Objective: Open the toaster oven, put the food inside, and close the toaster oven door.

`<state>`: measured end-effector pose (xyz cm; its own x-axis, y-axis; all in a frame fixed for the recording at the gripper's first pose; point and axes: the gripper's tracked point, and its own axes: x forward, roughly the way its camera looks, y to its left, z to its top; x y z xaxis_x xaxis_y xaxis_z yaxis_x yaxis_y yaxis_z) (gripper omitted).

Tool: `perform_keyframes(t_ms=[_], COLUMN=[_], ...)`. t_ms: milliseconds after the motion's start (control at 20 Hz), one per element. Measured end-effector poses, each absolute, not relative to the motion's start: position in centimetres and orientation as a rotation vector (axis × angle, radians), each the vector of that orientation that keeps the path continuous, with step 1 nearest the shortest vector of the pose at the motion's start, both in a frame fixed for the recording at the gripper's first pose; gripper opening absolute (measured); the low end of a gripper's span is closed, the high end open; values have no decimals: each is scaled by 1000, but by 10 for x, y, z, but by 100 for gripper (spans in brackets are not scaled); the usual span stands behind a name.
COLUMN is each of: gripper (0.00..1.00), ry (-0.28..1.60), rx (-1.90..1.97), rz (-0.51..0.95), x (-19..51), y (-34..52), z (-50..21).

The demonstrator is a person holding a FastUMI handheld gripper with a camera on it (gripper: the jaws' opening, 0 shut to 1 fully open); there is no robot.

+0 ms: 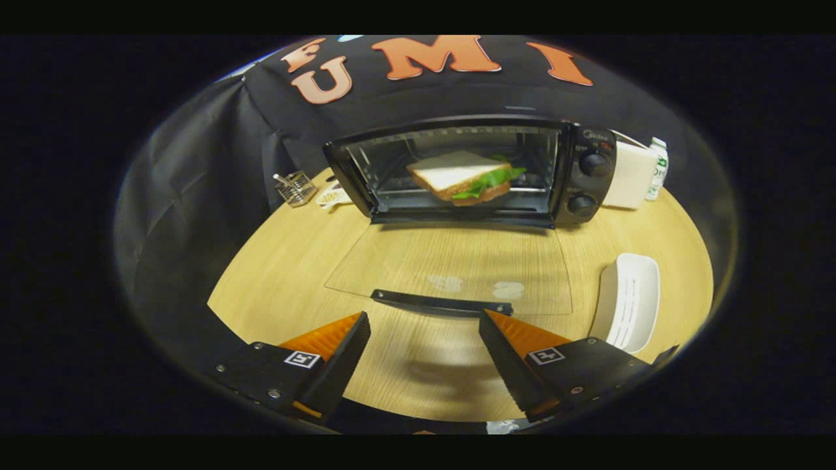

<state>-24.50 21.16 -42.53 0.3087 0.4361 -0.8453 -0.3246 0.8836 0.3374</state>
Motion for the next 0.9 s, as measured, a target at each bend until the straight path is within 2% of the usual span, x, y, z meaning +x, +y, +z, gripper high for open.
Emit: perform_keyframes(t_ms=[300, 500, 900], gripper=[99, 97, 98], ry=[1272, 1247, 1230], rx=[97, -20, 106], rz=[386, 416, 372], x=[-246, -245, -235], y=[212, 214, 216], z=[-464, -464, -443])
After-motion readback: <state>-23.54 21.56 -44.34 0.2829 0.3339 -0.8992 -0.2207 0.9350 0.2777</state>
